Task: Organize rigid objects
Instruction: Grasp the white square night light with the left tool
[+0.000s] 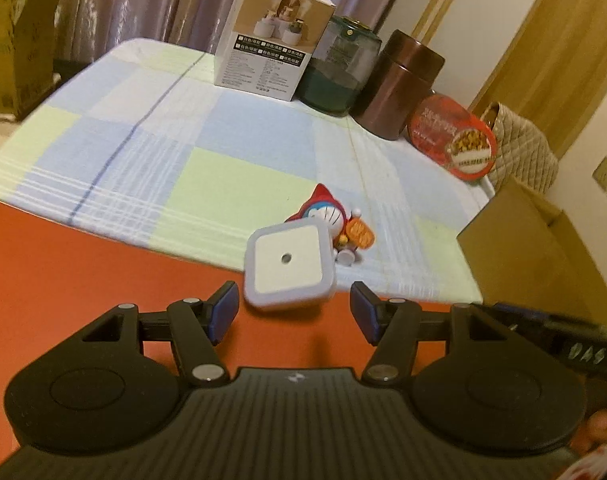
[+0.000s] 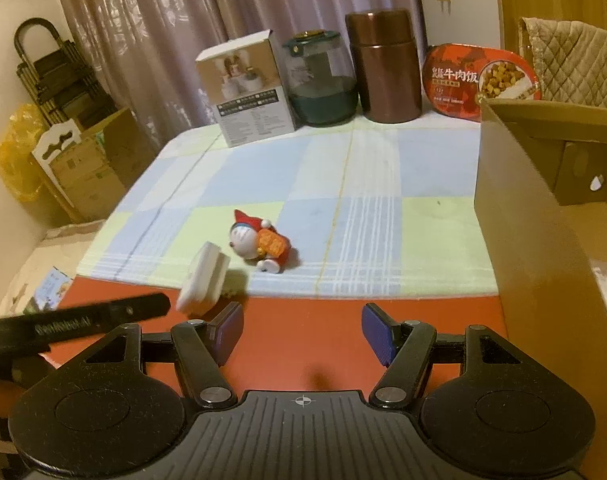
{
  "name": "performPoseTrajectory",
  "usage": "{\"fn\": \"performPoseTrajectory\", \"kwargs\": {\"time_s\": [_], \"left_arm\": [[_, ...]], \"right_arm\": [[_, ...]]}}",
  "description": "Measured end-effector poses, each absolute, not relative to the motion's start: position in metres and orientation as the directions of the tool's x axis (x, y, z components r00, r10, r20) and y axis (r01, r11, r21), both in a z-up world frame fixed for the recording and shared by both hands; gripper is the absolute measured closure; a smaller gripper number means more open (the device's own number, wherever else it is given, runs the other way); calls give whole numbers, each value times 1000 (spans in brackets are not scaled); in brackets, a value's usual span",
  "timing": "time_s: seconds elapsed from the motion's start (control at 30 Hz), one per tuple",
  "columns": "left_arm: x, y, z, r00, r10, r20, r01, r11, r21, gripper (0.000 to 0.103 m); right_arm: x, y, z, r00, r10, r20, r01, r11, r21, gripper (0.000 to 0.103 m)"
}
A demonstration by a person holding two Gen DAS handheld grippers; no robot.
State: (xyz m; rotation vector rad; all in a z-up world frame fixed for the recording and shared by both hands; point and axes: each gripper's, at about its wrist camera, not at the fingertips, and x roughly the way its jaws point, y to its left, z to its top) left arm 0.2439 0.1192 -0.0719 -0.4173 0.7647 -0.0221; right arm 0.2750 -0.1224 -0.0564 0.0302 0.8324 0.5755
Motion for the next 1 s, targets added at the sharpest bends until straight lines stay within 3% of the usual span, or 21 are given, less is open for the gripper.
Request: {"fn": "performPoseTrajectory", "kwargs": {"time_s": [0.37, 1.0], "left_arm": [[280, 116, -89, 702, -160, -694, -115, 936, -333, 46], [300, 127, -110, 644, -223, -732, -135, 908, -396, 44]], "right_arm": [[314, -101, -78, 552, 476, -685, -508, 843, 177, 40], [331, -102, -91, 560, 439, -702, -494, 858, 142, 40]]}}
